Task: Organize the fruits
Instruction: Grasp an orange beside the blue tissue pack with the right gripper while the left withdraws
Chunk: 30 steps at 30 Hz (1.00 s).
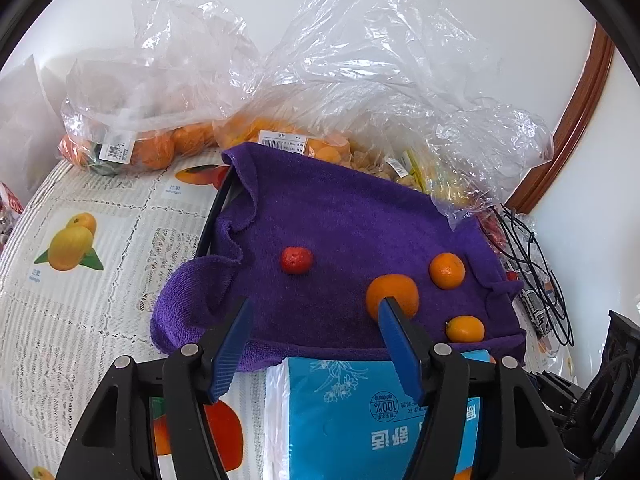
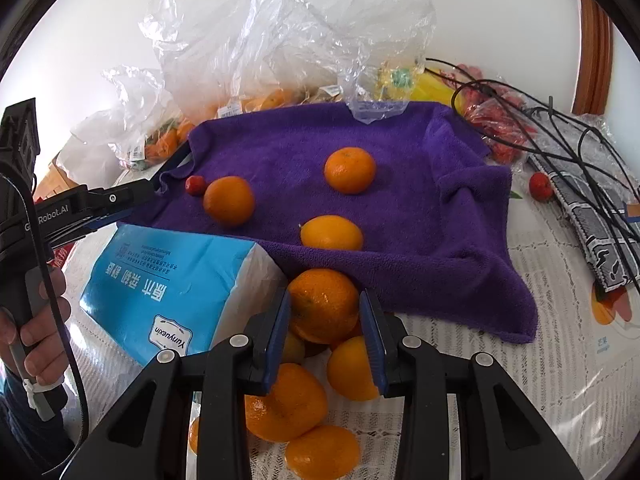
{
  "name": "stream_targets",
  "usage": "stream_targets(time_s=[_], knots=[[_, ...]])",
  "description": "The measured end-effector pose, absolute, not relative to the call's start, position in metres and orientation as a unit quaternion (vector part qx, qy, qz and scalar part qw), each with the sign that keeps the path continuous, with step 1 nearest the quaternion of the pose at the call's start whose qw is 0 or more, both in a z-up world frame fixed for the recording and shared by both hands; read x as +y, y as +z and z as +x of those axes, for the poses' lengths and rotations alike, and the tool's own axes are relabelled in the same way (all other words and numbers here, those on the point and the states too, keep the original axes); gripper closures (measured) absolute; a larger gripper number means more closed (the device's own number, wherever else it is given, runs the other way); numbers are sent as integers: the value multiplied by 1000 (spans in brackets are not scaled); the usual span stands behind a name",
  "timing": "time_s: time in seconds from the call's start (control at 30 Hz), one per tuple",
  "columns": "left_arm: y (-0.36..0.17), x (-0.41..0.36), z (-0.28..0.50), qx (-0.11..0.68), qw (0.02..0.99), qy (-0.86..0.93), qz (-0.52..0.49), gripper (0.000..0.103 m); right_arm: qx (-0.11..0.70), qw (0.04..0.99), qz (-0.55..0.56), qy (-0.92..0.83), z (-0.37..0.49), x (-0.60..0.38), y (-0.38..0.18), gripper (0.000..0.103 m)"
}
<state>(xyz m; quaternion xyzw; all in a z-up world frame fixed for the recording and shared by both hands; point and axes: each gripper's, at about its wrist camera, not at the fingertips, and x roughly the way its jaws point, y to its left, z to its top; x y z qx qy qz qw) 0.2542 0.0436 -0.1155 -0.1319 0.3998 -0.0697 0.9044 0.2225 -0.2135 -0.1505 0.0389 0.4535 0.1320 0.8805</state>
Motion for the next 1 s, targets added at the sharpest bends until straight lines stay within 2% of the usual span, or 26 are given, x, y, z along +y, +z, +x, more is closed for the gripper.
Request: stream_targets(time_s=[0.13,0.33,0.4,0.47,0.5,0.6,0.63,0.7,0.73,1.0], knots=[[-110,43,251,395,905,-76,-135,40,462,877,26,133,226,-208,-155,60],[-107,40,249,394,905,-83,-133,40,460,878,21,130,229,-206,-155,62],[-105,39,247,392,906,-84,-132,40,452,882,32,129,226,-210,-150,68],[-102,39,244,387,909,-86,-131,40,437,890,38,125,222,-214,-140,91],[-101,39,244,386,909,-86,-132,40,435,891,41,127,221,-215,-137,92],[-100,39,242,384,909,-90,-132,40,445,887,24,125,222,-213,-138,90],[-100,39,242,384,909,-90,-133,40,441,890,14,118,221,-211,-139,86],[-100,39,242,385,909,-89,-132,40,442,890,-2,111,221,-208,-140,70],[-100,39,241,386,909,-90,-132,40,450,886,-6,110,222,-207,-143,57],[-101,37,242,388,907,-93,-135,40,469,874,27,123,231,-212,-162,56]])
